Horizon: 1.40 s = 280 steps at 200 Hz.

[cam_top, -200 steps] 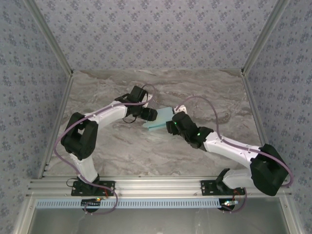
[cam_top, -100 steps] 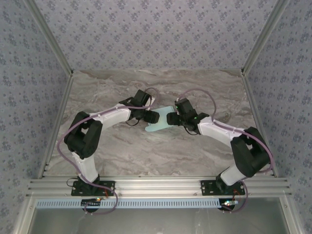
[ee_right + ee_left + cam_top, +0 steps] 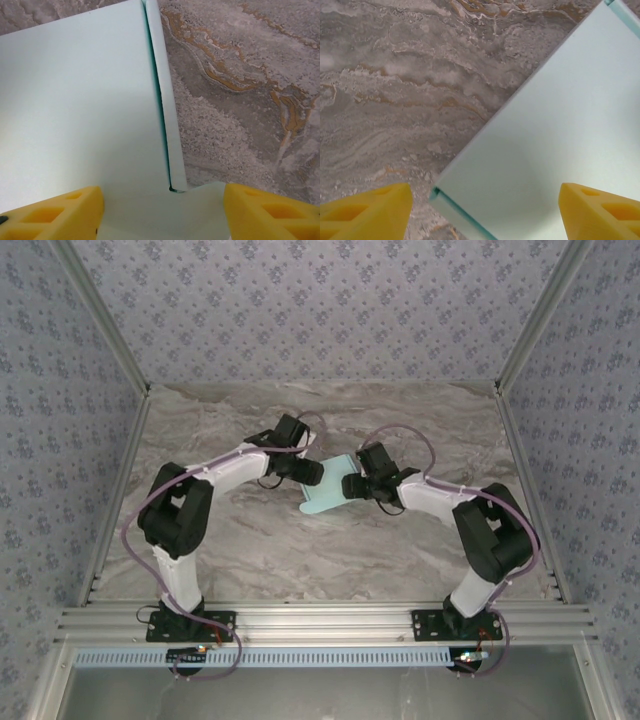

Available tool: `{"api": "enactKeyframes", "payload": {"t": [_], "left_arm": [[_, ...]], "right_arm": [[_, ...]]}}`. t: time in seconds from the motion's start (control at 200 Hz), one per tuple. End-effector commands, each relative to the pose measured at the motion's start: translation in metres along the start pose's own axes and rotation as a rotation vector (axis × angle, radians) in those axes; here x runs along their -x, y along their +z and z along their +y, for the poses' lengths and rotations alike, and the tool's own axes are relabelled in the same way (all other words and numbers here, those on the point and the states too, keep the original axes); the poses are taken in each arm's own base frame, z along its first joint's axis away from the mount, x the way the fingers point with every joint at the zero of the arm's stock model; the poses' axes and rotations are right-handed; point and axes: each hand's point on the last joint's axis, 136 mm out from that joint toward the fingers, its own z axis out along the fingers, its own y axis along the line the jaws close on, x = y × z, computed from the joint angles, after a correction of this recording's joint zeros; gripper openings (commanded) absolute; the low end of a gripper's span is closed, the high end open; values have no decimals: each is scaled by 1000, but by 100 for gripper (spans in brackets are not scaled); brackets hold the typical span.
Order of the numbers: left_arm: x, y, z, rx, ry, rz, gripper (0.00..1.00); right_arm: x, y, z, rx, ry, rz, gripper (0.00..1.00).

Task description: Fold the paper box

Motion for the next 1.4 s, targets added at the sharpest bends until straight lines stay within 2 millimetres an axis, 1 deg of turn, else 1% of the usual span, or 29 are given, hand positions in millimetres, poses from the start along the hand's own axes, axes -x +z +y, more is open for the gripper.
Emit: {"api": "enactKeyframes", "payload": {"t": [0.0,0.075,0.15,0.265,0.38,0.44,0.525,0.575,0.625,0.72,0.735,0.79,0.874,0.984,1.114,1.169,1.274,1.394], "left_arm": [[-19,12,5,16,26,91,77],[-26,16,6,19,26,111,77],[-27,16,7,21,27,116,77],[-24,7,4,15,28,106,77],[-14,-11,-1,3,24,63,77],[-7,-19,-1,2,25,35,78],[2,-26,2,3,19,4,79],[7,-28,5,2,11,-7,79],[10,-28,7,-10,0,-10,80],[16,-23,4,-71,-11,-3,80],[16,-21,4,-81,-10,1,80],[17,-15,1,-114,-13,22,80],[18,-5,-3,-161,-16,50,79],[18,4,-11,-230,-22,79,79],[13,13,-12,-247,-23,123,78],[11,13,-13,-254,-25,137,78],[5,9,-20,-295,-38,149,77],[-4,0,-29,-346,-69,150,77]], "right_arm": [[-17,13,-17,-69,-45,78,66],[-14,14,-17,-68,-52,82,66],[-8,12,-18,-69,-61,78,66],[6,2,-17,-66,-82,61,67],[22,-15,-13,-58,-99,27,67],[31,-29,-9,-42,-100,-2,68],[34,-46,-3,-15,-102,-33,69],[32,-55,1,5,-91,-40,69],[25,-61,4,34,-74,-34,70],[2,-66,9,92,-33,7,70],[0,-67,10,99,-30,8,70],[-15,-67,14,133,-22,40,70],[-33,-64,22,189,7,82,70],[-47,-58,31,257,52,108,70],[-53,-48,45,343,95,126,70],[-54,-43,49,361,101,139,70],[-51,-36,49,377,118,145,70],[-46,-30,44,395,146,143,70]]}}
